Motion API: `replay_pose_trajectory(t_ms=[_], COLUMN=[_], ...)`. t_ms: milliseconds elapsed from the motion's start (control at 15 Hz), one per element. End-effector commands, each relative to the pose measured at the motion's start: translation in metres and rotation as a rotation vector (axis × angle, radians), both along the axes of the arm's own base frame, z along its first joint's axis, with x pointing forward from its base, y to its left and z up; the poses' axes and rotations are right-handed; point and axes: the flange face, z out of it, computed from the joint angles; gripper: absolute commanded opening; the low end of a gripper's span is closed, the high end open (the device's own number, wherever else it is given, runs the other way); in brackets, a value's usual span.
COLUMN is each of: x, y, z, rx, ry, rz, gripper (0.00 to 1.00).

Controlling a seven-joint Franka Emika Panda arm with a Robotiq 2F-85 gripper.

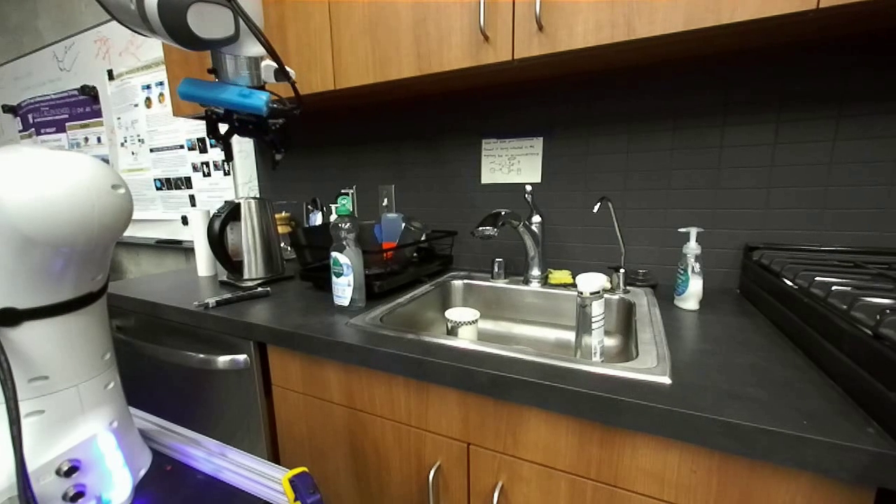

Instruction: Put the knife on the dish rack

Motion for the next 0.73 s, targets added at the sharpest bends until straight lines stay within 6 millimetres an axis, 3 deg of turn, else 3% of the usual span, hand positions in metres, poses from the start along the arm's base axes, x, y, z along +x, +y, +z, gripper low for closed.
replay_pose_trajectory(t_ms=[0,667], x=[-0.014,-0.04], y=[0.004,0.002], z=[0.003,-0.001], rx=[-0.123,-0.321], ry=[0.058,0.254], rz=[-0.093,-0.217], gripper=[1.0,1.0])
